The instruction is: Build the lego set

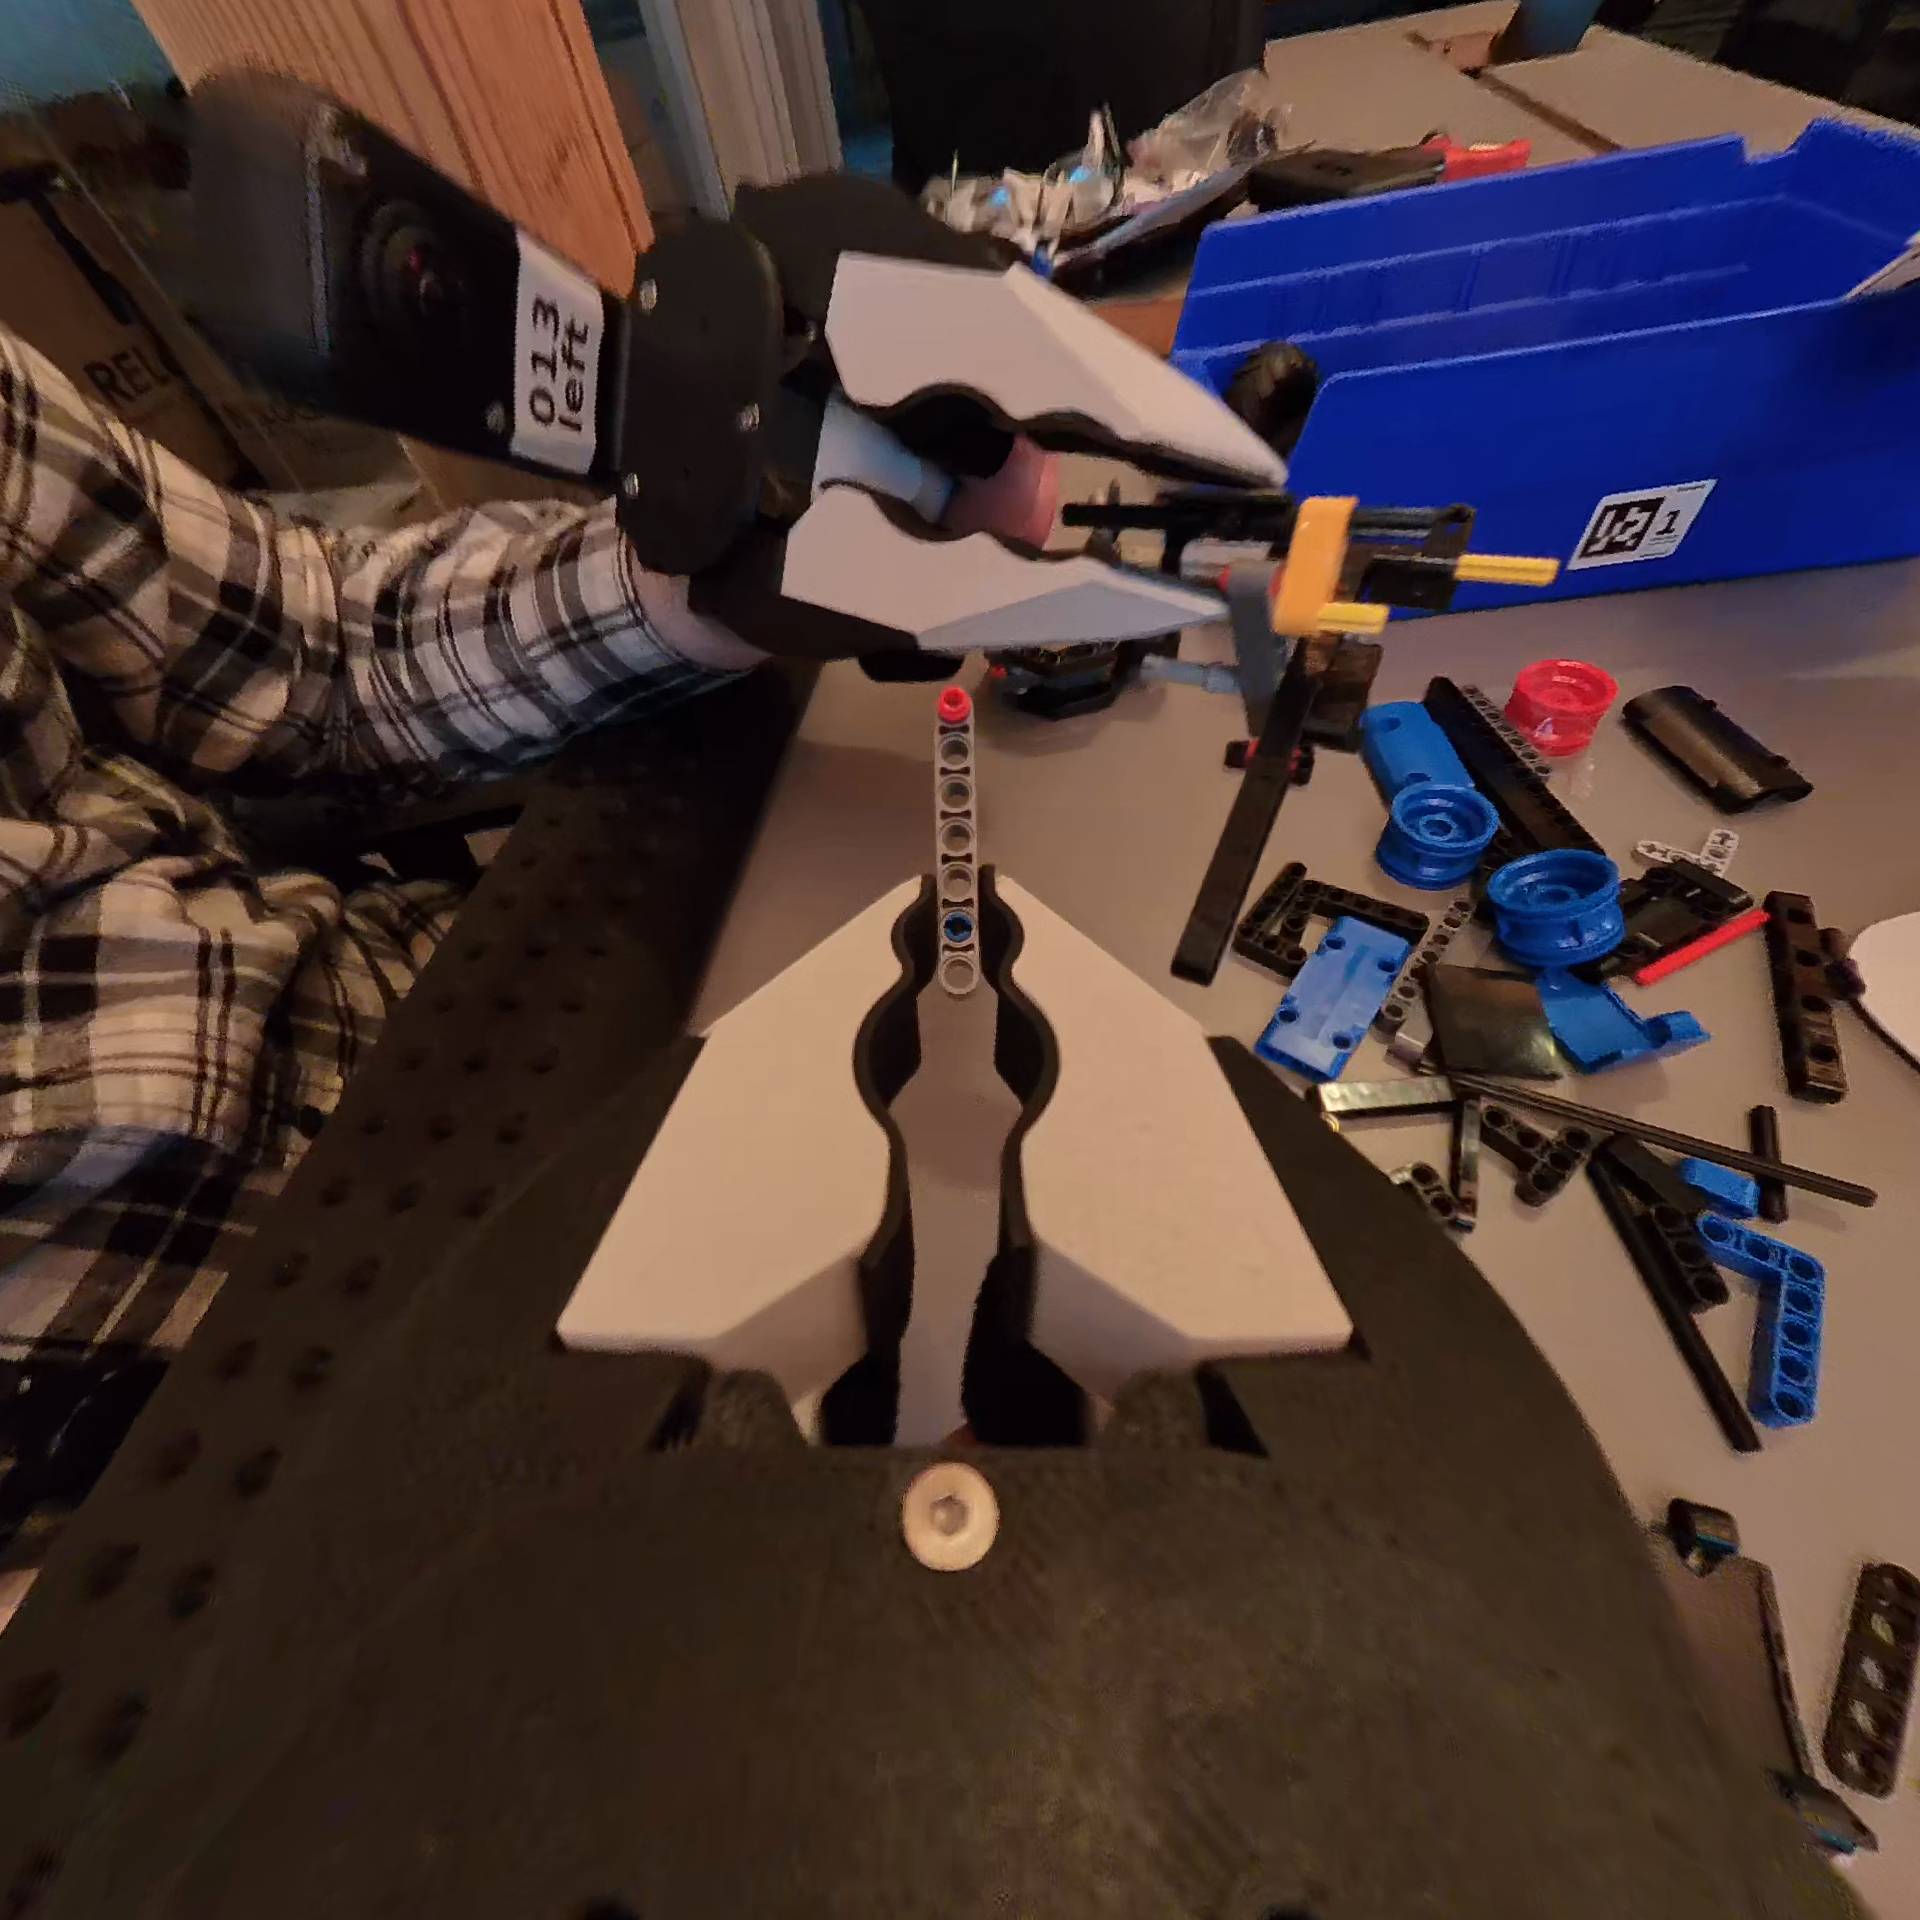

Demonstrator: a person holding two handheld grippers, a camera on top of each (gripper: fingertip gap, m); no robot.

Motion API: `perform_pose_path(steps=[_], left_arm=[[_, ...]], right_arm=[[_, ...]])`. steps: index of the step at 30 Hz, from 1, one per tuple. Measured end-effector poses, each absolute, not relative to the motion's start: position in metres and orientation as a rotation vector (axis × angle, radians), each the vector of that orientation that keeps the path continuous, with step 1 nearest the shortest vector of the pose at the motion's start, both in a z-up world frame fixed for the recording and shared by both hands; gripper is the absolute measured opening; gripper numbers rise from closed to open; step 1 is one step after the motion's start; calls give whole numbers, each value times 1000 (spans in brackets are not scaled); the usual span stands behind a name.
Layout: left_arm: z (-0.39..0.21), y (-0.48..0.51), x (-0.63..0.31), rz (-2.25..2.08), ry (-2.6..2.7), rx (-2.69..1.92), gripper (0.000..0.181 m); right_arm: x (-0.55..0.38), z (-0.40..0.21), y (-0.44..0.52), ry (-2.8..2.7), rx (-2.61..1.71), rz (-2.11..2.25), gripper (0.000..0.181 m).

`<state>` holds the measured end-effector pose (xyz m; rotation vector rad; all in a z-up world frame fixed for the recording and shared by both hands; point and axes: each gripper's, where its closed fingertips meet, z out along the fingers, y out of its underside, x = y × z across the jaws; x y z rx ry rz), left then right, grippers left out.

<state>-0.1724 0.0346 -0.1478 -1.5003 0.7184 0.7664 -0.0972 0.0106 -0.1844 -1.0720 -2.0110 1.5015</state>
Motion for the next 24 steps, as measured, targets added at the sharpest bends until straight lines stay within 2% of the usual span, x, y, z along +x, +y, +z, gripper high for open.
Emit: perform_pose_path(steps=[10,20,24], left_arm=[[-153,36,-181,775,690,-1546,14],[-154,37,-185,750,662,-1562,14],[-154,38,-185,747,656,-1560,14]], right_arm=[[-76,-230,-25,-2364,-935,1237,4],[-73,-274,-24,-2518,-1018,1054,5],[-74,-277,-23,-2517,-1034,1045,25]])
